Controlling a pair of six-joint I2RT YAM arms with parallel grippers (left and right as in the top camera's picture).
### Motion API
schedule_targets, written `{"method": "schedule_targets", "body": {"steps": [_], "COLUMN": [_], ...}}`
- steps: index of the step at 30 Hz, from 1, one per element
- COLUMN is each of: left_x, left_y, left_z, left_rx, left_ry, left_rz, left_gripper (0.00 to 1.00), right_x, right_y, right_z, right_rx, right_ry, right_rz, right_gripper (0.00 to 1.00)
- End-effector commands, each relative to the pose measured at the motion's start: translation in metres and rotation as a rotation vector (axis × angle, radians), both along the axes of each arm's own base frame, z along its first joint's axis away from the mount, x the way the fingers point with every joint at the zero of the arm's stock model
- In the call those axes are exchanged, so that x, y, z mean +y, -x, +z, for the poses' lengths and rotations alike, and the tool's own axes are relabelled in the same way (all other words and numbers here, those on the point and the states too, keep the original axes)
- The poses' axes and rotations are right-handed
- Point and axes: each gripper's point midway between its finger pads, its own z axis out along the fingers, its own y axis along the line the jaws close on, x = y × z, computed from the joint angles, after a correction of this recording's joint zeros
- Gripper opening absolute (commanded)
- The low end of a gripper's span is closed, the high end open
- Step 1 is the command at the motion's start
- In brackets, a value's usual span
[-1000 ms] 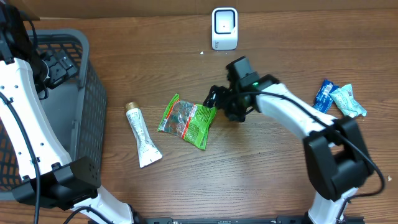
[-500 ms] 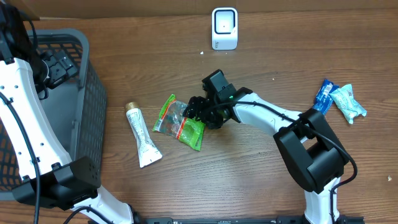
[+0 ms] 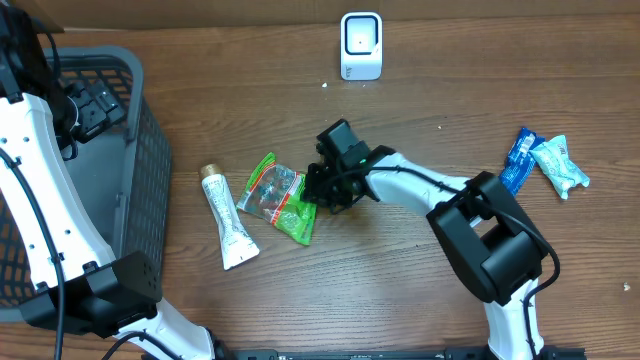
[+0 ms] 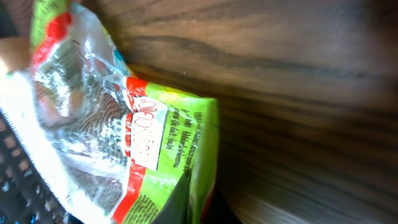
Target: Scan the item barcode
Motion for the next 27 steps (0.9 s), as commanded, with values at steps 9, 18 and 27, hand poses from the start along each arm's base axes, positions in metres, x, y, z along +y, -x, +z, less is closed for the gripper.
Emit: {"method": "schedule_targets", "body": {"steps": [9,18,27], "left_x": [-0.003,-0.003,-0.003], "left_y": [-0.001,-0.001,-0.001], "left_z": [0.0,0.0,0.0], "left_rx": [0.004,0.004,0.004], "left_ry": [-0.002,-0.002,-0.002], "left_rz": [-0.025,-0.027,-0.027], "left_gripper": [1.0,1.0,1.0], "right_x": [-0.118,-0.152,-0.166], "right_y": [-0.032,-0.035,-0.072], "right_z": [0.022,0.023,0.077], "right_rx": [-0.03,-0.09,-0.228], "right_ry": [-0.006,0.037,0.158], "right_rz": [0.118,0.213,0.286], "right_gripper": [0.04,0.49,0.84]}}
